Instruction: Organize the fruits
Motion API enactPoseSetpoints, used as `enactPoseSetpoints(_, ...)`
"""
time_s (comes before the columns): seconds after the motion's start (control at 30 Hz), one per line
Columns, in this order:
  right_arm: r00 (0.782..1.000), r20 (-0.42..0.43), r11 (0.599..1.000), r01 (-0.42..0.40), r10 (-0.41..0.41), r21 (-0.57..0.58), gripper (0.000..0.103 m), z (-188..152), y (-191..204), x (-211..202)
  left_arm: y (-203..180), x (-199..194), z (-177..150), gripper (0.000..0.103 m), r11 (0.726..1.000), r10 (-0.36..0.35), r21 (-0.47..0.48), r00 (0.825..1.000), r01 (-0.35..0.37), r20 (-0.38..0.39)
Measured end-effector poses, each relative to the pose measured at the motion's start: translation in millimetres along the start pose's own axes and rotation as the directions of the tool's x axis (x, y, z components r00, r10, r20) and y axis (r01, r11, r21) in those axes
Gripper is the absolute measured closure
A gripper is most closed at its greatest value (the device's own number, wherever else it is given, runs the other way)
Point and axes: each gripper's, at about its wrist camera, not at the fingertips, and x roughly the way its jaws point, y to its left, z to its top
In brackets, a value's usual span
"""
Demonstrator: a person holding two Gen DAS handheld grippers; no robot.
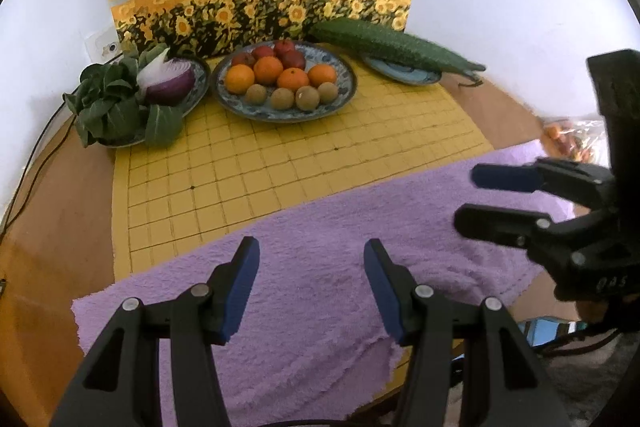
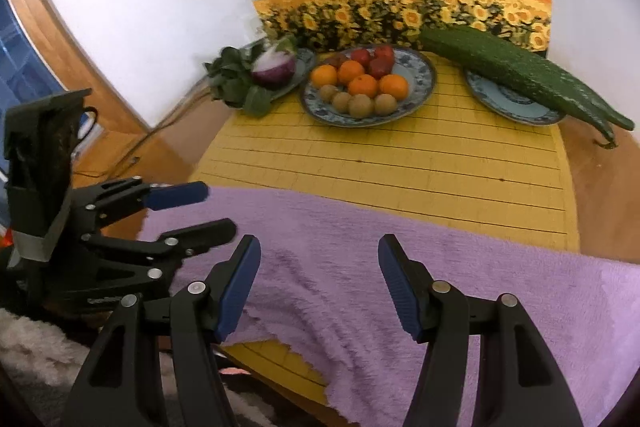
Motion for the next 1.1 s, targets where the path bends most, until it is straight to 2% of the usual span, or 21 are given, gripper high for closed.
enactPoseSetpoints(0.27,0.993,-0.038,0.993,0.112,-0.111,0.028,0.04,0.5,-16.2,10.5,19.3,17.4,3.8,0.044,0.997,0.037,-0.06,0.998,-0.04,-0.059)
enactPoseSetpoints(0.33,0.991,-0.042,0.991,0.13,-0.129,0.035,0.04,1.9,-19.9,13.5,24.2,22.8,6.0,0.035,0.996,0.031,-0.084,0.997,-0.037,-0.073)
enactPoseSetpoints(0.4,0.988,-0.047,0.988,0.147,-0.145,0.04,0.04,3.9,-23.6,17.6,27.8,26.5,8.7,0.034,0.994,0.029,-0.099,0.997,-0.036,-0.07)
enactPoseSetpoints(0.5,0.986,-0.049,0.986,0.163,-0.161,0.04,0.04,8.1,-27.6,22.1,33.9,33.2,14.0,0.033,0.991,0.043,-0.126,0.996,-0.052,-0.077)
enactPoseSetpoints(0.63,0.983,-0.029,0.982,0.182,-0.181,0.047,0.04,14.5,-34.1,25.3,43.5,43.1,19.4,0.027,0.985,0.061,-0.155,0.994,-0.074,-0.087)
enactPoseSetpoints(0.87,0.979,-0.02,0.975,0.206,-0.205,0.088,0.04,23.6,-50.0,34.4,56.5,60.3,24.8,0.027,0.975,0.075,-0.2,0.99,-0.097,-0.117)
enactPoseSetpoints(1.1,0.974,-0.057,0.973,0.224,-0.22,0.061,0.04,21.8,-52.6,45.2,56.1,72.4,25.1,0.026,0.978,0.074,-0.185,0.987,-0.1,-0.143)
